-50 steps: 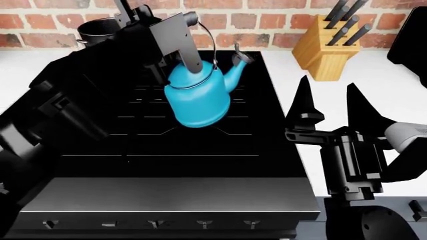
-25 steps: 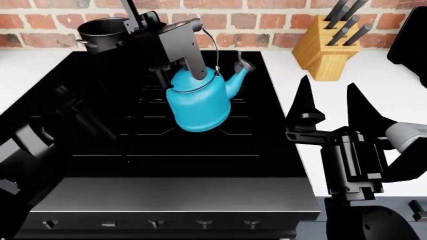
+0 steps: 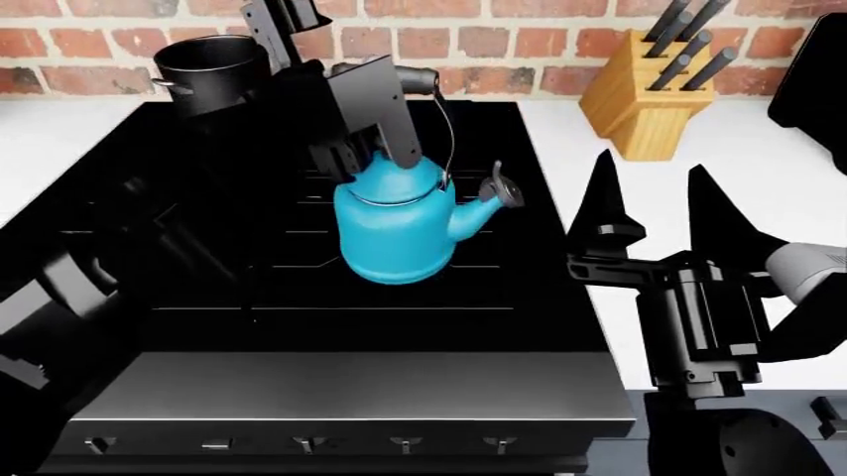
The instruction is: Pick the kettle from the counter and place it on a stove burner. Then turn the burner on.
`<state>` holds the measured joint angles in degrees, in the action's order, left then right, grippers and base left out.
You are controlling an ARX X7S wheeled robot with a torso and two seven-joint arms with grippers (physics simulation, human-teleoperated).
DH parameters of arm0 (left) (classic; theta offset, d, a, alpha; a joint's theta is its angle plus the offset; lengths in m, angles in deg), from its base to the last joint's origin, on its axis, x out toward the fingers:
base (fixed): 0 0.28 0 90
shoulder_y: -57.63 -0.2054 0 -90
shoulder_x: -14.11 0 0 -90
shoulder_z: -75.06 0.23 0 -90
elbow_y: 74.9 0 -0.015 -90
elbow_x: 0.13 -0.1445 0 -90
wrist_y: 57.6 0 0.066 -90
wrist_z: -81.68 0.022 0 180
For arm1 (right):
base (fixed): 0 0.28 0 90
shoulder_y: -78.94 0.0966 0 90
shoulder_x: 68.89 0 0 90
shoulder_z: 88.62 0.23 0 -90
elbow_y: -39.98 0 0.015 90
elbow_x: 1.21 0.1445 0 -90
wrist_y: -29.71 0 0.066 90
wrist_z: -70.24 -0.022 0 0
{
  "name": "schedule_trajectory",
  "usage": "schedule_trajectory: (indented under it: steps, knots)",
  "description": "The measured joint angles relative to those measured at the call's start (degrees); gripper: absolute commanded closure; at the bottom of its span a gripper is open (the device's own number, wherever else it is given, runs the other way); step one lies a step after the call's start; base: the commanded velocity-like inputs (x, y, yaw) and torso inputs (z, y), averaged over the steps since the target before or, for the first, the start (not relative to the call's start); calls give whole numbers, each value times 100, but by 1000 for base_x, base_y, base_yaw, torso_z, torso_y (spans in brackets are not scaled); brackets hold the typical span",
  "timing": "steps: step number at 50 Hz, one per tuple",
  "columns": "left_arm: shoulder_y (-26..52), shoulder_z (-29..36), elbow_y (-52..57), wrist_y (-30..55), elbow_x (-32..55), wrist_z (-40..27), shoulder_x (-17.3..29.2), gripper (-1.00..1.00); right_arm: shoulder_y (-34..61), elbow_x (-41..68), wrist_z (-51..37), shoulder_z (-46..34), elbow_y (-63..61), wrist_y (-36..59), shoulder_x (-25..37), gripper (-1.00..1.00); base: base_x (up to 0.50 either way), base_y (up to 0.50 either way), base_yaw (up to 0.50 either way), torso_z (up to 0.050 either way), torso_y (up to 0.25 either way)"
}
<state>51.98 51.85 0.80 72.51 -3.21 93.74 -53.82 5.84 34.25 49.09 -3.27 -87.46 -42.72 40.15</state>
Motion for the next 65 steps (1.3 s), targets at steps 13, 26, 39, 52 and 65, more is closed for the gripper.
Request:
schedule_trajectory:
  steps: [13,26,39,52,65]
  knots:
    - [-48,2,208,69,26,32,43,-100,-1,23,-17,-9,6,-23,22,-100,0,0,0,0,0]
    - [-97,-9,523,193,47,60,138,-100,0,34,-40,-30,5,-37,42,-100,0,0,0,0,0]
    - [-124,-71,844,361,56,47,271,-100,6,45,-63,-61,-4,-45,60,-100,0,0,0,0,0]
    - [-200,-132,1491,668,76,66,518,-100,7,60,-77,-83,-3,-65,78,-100,0,0,0,0,0]
    - [-290,-199,2261,1000,76,65,820,-100,-2,94,-98,-84,-17,-87,99,-100,0,0,0,0,0]
